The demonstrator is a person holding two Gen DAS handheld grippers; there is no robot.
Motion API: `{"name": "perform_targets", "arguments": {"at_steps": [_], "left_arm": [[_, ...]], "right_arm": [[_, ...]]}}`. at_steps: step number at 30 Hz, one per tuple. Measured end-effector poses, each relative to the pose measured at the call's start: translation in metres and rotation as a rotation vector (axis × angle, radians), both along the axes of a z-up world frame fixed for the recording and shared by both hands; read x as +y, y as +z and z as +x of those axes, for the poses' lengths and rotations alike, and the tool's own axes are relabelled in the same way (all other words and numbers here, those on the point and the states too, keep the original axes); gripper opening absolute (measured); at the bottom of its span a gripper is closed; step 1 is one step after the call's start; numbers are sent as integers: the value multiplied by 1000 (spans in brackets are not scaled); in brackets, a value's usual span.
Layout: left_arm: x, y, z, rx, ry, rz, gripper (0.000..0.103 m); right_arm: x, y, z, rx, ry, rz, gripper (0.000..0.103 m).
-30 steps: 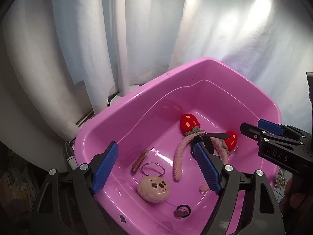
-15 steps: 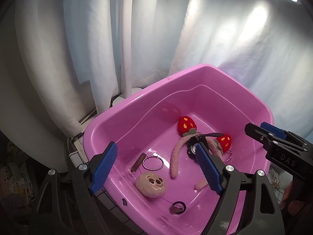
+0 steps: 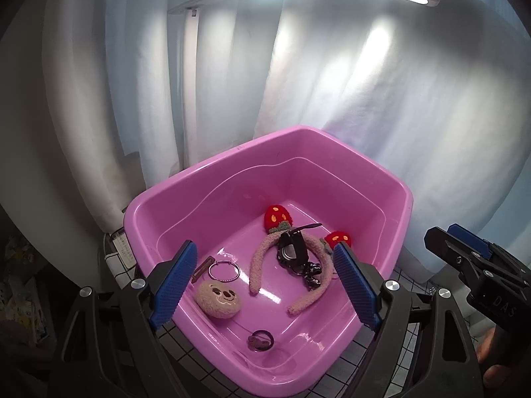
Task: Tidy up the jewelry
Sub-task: 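Move the left tool to the large silver ring while the right tool approaches the pearl claw clip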
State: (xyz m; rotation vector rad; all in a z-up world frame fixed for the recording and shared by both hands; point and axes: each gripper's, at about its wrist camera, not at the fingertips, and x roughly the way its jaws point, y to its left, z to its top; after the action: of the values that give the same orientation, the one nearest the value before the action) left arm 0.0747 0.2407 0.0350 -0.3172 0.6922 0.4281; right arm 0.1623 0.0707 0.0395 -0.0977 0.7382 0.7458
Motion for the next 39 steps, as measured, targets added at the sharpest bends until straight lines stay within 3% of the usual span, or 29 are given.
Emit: {"name": "perform_targets", "arguments": {"at_steps": [3,9,16,22,31,39], "left_arm": [[-21,6,-4,-14,-9,-3,83],[-72,15,-16,-56,-33,-10,94],[-142,10,-19,-40,-76,-1,95],[-204,-12,-19,14,-109,23,95],[-258,-67,-17,111,-143,-26,95],[-259,-95,1,165,-136,26,95]], "right_arm": [[-32,3,-11,-14,-18,17,63],[-115,-4,-32,-50,-56,-1,68],[-212,-35,-48,-25,-106,-62,70],[-272,-67,-54,33,-127,-104,70],[-308,-96,-46,86,-104,-108,70],[-304,-114,-27,109,-126,-110,70]]}}
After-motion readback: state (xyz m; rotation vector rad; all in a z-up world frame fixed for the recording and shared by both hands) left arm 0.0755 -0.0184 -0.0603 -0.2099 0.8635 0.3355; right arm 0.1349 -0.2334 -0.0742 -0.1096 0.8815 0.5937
